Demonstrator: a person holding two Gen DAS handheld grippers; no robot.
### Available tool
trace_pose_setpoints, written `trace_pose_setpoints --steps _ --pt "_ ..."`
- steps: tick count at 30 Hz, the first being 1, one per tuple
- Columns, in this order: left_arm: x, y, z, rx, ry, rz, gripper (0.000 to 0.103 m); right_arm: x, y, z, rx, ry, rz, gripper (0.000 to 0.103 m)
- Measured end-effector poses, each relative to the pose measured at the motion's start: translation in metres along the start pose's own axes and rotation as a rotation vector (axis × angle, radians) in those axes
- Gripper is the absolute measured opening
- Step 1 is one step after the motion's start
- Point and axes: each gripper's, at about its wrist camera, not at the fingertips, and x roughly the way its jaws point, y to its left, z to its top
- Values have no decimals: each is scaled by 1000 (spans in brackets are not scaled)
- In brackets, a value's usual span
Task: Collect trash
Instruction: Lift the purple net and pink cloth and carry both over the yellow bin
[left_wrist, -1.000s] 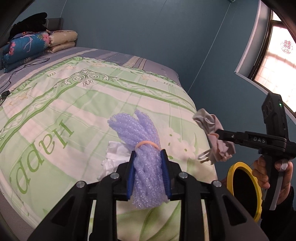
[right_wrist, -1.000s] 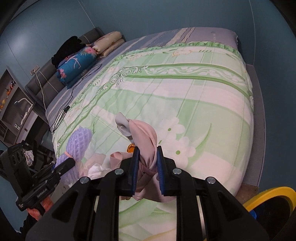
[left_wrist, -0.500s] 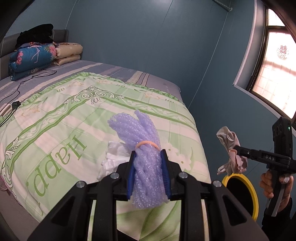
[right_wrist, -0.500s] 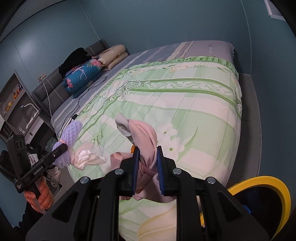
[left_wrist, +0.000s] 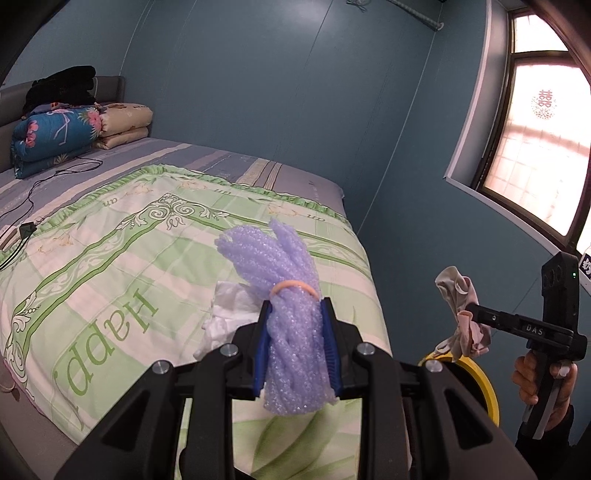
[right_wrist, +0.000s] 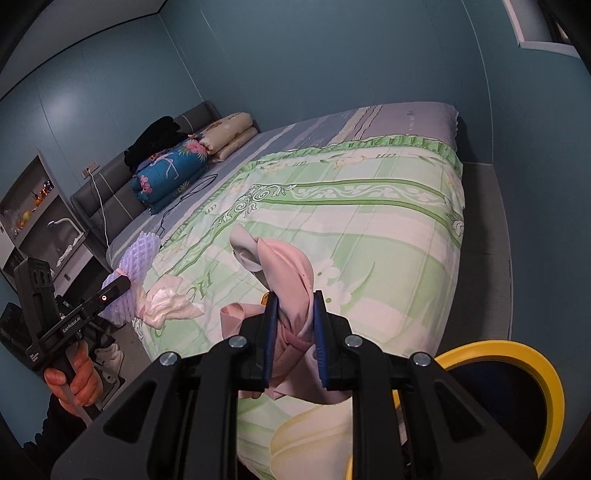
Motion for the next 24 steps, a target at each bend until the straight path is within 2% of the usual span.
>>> trace_pose_setpoints --steps 9,19,24 --pt "-6 -29 -2 36 1 -78 24 -30 -16 -8 21 -43 -21 17" --pt "-2 -61 -1 34 28 -197 25 -61 -31 -16 39 -97 -47 17" --pt "-2 -78 -1 67 20 -209 25 -79 -38 -20 43 -130 -67 17"
